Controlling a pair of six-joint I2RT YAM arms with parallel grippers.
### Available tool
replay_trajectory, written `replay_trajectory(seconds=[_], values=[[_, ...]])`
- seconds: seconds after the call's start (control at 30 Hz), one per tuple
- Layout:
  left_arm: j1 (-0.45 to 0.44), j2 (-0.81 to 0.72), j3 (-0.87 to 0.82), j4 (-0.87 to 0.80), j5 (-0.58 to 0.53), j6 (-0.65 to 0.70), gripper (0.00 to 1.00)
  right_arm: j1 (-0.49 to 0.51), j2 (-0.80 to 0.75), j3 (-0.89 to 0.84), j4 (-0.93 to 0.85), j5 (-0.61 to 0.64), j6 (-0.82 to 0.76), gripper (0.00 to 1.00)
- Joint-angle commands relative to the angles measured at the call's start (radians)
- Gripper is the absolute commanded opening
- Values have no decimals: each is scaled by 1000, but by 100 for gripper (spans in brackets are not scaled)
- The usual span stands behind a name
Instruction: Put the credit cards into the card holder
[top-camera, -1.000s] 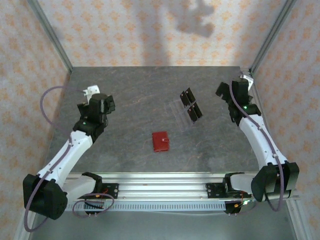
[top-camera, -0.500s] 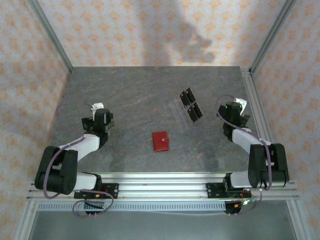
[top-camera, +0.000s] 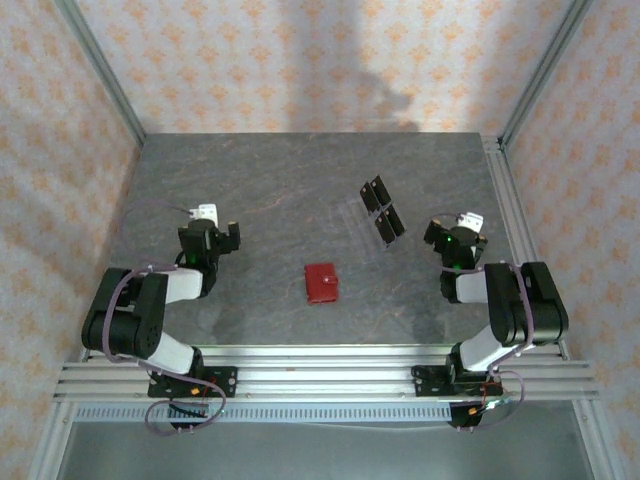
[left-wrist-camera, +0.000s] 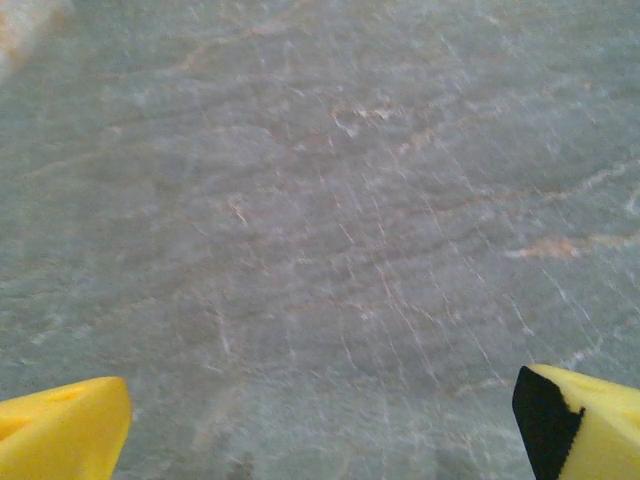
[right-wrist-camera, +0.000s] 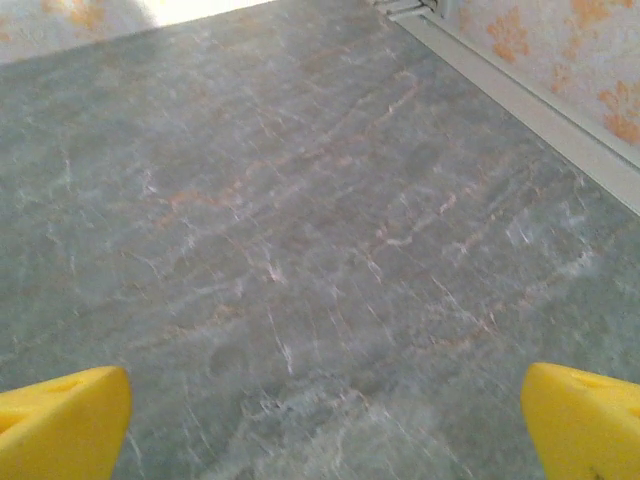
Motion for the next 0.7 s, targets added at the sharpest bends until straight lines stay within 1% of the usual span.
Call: replay_trajectory(seconds=[0.0, 0.1, 0.2, 0.43, 0.53, 0.67], values=[[9, -2, -1, 87, 25, 15, 100, -4, 9, 24, 60, -14, -11, 99], [10, -2, 1, 86, 26, 15, 100, -4, 3, 19, 62, -12, -12, 99], [8, -2, 1, 86, 25, 15, 100, 0, -1, -2, 96, 33, -3, 99], [15, 0, 2, 84, 33, 11, 100, 0, 0, 0, 97, 27, -5, 99], [17, 0, 3, 83, 37, 10, 100, 0, 0, 11, 78, 14, -8, 99], [17, 0, 4, 83, 38, 11, 100, 0, 5, 35, 33, -45, -33, 99]])
